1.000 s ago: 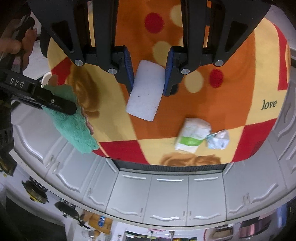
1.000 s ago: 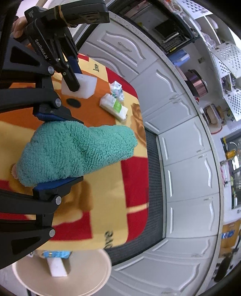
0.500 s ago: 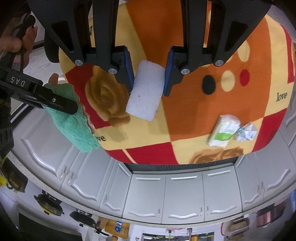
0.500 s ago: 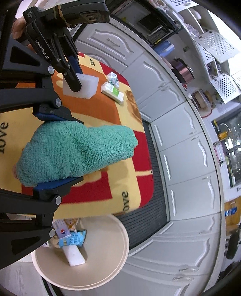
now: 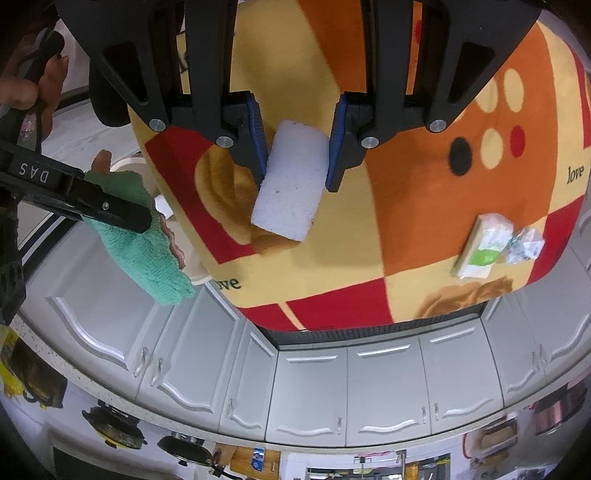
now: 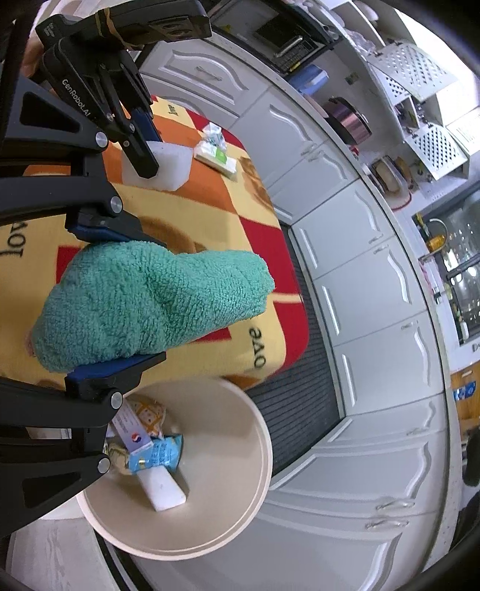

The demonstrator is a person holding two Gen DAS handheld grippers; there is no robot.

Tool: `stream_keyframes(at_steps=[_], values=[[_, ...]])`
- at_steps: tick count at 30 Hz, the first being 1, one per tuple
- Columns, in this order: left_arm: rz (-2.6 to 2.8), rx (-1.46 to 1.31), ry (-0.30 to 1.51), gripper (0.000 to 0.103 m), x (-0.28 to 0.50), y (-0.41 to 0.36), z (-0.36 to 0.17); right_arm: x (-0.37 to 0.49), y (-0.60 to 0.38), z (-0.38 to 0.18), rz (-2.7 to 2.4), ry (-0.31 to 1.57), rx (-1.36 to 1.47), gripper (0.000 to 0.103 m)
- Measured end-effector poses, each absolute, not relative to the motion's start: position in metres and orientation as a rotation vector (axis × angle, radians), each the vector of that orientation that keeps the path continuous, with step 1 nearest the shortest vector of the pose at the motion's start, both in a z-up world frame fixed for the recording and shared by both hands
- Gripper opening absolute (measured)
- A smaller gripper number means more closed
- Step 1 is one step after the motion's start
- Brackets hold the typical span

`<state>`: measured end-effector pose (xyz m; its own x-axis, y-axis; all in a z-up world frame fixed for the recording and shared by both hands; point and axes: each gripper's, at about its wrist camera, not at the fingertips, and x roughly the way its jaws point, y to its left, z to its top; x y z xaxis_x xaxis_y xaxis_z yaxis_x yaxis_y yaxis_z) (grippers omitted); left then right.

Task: Collect trash
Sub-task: 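Carry the foam block and green cloth with both tools over the bucket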

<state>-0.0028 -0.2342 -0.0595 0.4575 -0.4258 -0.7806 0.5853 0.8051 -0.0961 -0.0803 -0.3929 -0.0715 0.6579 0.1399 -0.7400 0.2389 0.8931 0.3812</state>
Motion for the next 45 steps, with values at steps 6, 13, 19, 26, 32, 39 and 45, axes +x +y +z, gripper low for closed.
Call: stream_keyframes(at_steps=[6, 13, 19, 26, 32, 39, 45], values=[[-0.655, 0.225, 0.902, 0.028, -0.006, -0.259, -0.063, -0.089, -0.415, -0.075, -0.102, 0.862, 0.492, 0.048], [-0.689, 0.254, 0.904, 0.028, -0.011, -0.291, -0.064, -0.100, -0.444, -0.083, -0.158, 0.865, 0.531, 0.049], [-0.725, 0.279, 0.906, 0.028, -0.014, -0.322, -0.066, -0.107, -0.471, -0.094, -0.203, 0.871, 0.565, 0.049], [-0.763, 0.290, 0.929, 0.028, -0.012, -0.354, -0.074, -0.116, -0.498, -0.106, -0.253, 0.877, 0.605, 0.049], [-0.791, 0.271, 0.958, 0.028, -0.008, -0.374, -0.082, -0.120, -0.520, -0.116, -0.289, 0.880, 0.644, 0.049], [-0.786, 0.274, 0.953, 0.028, -0.004, -0.385, -0.089, -0.115, -0.531, -0.130, -0.306, 0.898, 0.670, 0.049], [-0.788, 0.281, 0.945, 0.028, -0.005, -0.394, -0.088, -0.114, -0.535, -0.136, -0.314, 0.907, 0.683, 0.049]])
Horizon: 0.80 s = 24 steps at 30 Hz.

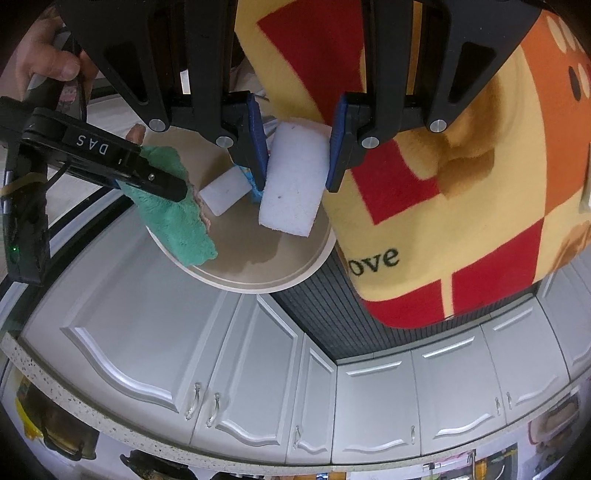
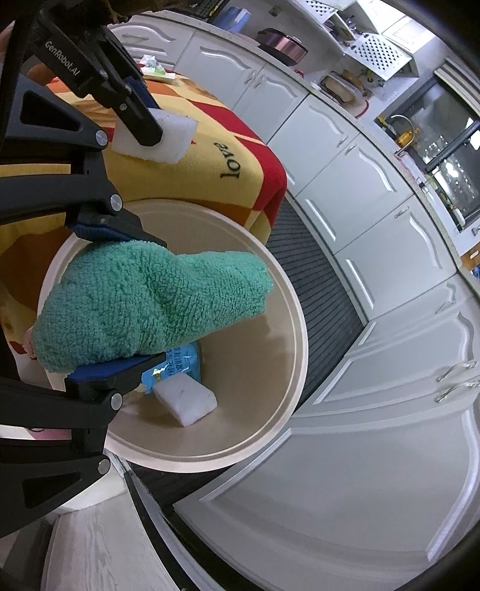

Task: Collect trash
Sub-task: 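Carry the foam block and green cloth with both tools over the bucket, then open both tools to drop foam block and cloth into the bucket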

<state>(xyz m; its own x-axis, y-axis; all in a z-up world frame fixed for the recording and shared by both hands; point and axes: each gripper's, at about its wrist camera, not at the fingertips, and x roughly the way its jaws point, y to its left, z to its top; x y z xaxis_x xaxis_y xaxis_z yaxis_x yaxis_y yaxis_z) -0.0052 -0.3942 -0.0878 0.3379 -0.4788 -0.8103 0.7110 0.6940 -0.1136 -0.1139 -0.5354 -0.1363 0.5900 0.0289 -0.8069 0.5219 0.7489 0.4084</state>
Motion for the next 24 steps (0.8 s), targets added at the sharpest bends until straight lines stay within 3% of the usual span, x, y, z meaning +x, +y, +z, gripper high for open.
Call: stream_keyframes(at_steps=[18, 21, 24], values=[[-0.826, 0.282, 0.952, 0.029, -0.008, -0.413, -0.092, -0.116, -0.541, -0.143, -0.341, 0.923, 0.691, 0.050], [-0.832, 0.282, 0.957, 0.037, -0.007, -0.415, -0.094, -0.114, -0.540, -0.146, -0.339, 0.931, 0.695, 0.051], [-0.855, 0.261, 0.968, 0.052, -0.005, -0.414, -0.095, -0.112, -0.544, -0.148, -0.343, 0.936, 0.713, 0.061]])
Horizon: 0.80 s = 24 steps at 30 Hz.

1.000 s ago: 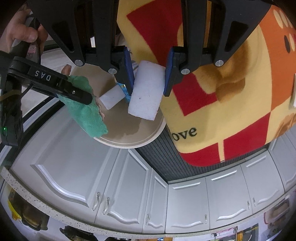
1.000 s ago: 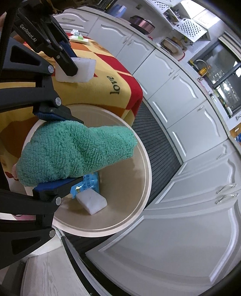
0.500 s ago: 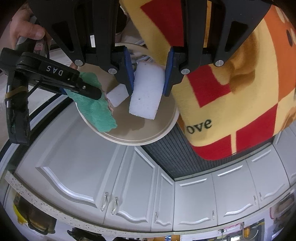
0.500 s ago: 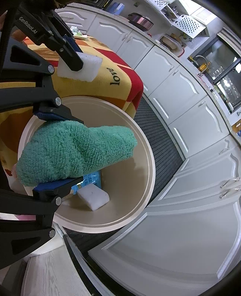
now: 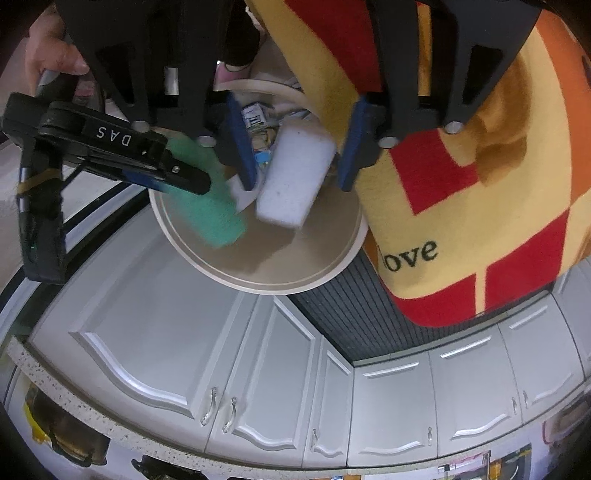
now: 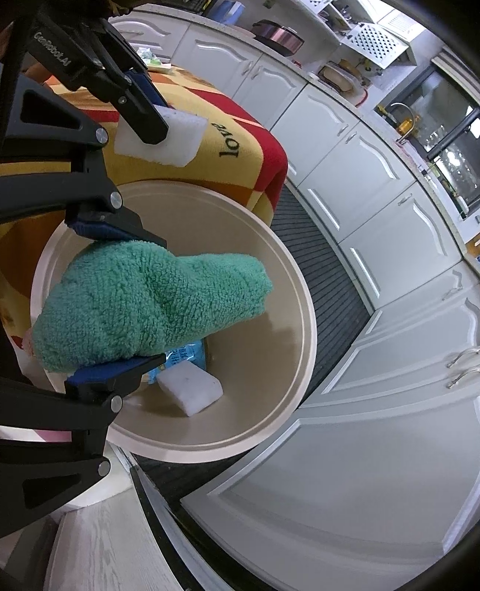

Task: Collect trash
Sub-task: 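Open both tools to drop foam block and cloth into the bucket, then move both tools back over the table toward the bag and tissue pack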

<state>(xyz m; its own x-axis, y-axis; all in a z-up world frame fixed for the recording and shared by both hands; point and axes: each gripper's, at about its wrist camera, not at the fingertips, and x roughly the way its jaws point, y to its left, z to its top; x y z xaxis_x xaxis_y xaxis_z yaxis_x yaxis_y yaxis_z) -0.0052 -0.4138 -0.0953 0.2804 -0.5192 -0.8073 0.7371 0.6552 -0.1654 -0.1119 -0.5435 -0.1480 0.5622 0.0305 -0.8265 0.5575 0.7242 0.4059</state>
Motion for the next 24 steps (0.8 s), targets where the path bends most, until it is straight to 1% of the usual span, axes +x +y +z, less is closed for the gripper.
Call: stream_keyframes(at_steps=[1, 2, 3, 15, 24], values=[[-0.861, 0.249, 0.969, 0.058, -0.005, -0.413, -0.095, -0.113, -0.544, -0.149, -0.346, 0.937, 0.722, 0.071], [-0.867, 0.235, 0.970, 0.060, -0.005, -0.411, -0.095, -0.113, -0.545, -0.150, -0.348, 0.937, 0.730, 0.075], [-0.869, 0.226, 0.969, 0.060, -0.004, -0.410, -0.094, -0.115, -0.546, -0.151, -0.353, 0.932, 0.739, 0.075], [-0.808, 0.223, 0.945, 0.060, -0.007, -0.391, -0.088, -0.116, -0.533, -0.151, -0.335, 0.961, 0.713, 0.075], [-0.730, 0.209, 0.921, 0.060, 0.004, -0.351, -0.082, -0.110, -0.510, -0.129, -0.309, 0.951, 0.640, 0.075]])
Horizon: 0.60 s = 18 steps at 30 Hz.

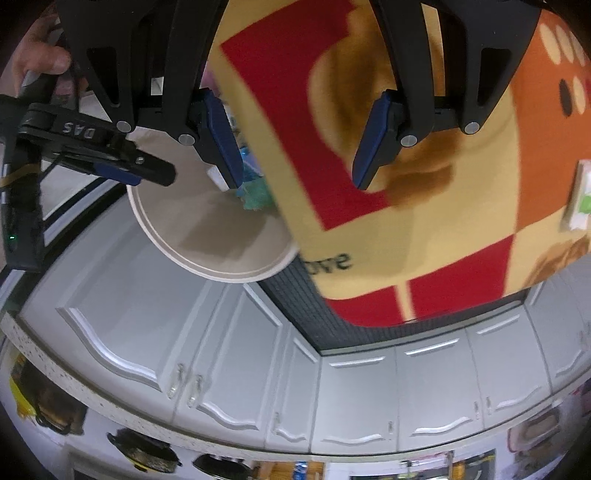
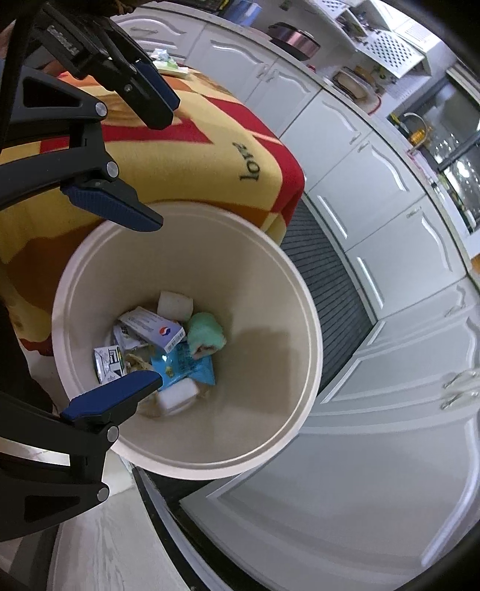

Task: Collect trash
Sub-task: 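Move both tools back over the table toward the bag and tissue pack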

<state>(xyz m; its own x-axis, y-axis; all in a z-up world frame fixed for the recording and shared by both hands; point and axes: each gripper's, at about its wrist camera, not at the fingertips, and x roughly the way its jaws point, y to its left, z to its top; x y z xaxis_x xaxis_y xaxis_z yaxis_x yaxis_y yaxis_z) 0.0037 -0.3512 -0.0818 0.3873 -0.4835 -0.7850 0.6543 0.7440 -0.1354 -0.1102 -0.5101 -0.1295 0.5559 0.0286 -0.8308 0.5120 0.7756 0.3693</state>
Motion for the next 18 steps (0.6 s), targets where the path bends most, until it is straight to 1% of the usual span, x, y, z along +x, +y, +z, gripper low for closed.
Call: stream_keyframes(at_steps=[7, 13, 18], values=[[-0.639, 0.198, 0.910, 0.060, 0.019, -0.295, -0.077, -0.092, -0.476, -0.109, -0.250, 0.936, 0.580, 0.075], [-0.514, 0.187, 0.914, 0.060, 0.046, -0.222, -0.074, -0.063, -0.433, -0.096, -0.156, 0.937, 0.523, 0.075], [-0.359, 0.127, 0.916, 0.060, 0.082, -0.152, -0.066, -0.037, -0.393, -0.090, -0.072, 0.945, 0.474, 0.075]])
